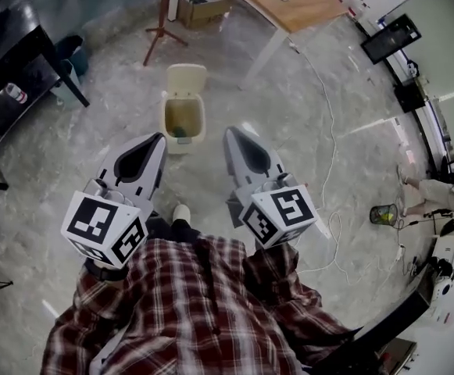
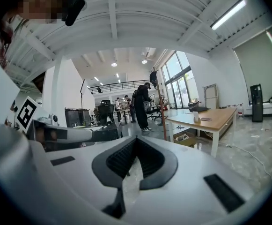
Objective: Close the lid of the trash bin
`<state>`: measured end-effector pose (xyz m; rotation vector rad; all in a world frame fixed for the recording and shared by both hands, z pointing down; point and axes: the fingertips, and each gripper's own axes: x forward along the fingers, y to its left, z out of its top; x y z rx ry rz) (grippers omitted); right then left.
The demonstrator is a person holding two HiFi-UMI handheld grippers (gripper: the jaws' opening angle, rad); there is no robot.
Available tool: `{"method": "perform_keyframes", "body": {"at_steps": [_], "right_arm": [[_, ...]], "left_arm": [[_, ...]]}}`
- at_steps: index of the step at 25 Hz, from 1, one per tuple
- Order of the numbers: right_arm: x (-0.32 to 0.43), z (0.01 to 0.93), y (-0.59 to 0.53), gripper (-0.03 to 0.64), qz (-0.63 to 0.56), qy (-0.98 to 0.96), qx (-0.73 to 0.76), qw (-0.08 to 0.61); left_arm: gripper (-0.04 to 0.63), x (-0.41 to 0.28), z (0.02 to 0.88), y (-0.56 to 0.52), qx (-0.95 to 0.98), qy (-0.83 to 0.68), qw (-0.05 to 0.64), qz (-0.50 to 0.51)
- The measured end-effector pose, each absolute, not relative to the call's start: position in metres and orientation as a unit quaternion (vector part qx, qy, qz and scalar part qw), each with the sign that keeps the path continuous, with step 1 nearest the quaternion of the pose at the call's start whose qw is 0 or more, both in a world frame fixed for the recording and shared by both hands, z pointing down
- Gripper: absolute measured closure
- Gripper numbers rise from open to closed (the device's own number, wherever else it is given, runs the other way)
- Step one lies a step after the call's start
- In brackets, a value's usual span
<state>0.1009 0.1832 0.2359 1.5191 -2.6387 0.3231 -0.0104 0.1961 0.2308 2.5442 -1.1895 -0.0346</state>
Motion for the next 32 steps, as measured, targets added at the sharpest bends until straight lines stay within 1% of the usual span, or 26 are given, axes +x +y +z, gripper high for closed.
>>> {"method": "perform_keyframes", "body": {"at_steps": [7, 21, 32], "right_arm": [[0.100, 0.262, 0.115, 0.604, 0.143, -0.860, 0.487, 0.044], [0.072, 0.282, -0.078, 0.604, 0.151, -0.836, 0.523, 0.065], [0.084, 0.350, -0.153, 0.604, 0.183, -0.817, 0.527, 0.145]], "left_arm": [[0.585, -0.015, 0.249, 0.131, 0.883, -0.434, 0.179, 0.015], [0.586, -0.049, 0.269, -0.073, 0.895, -0.402, 0.192, 0.034], [0.586, -0.038, 0.319, -0.139, 0.890, -0.378, 0.246, 0.068]]}}
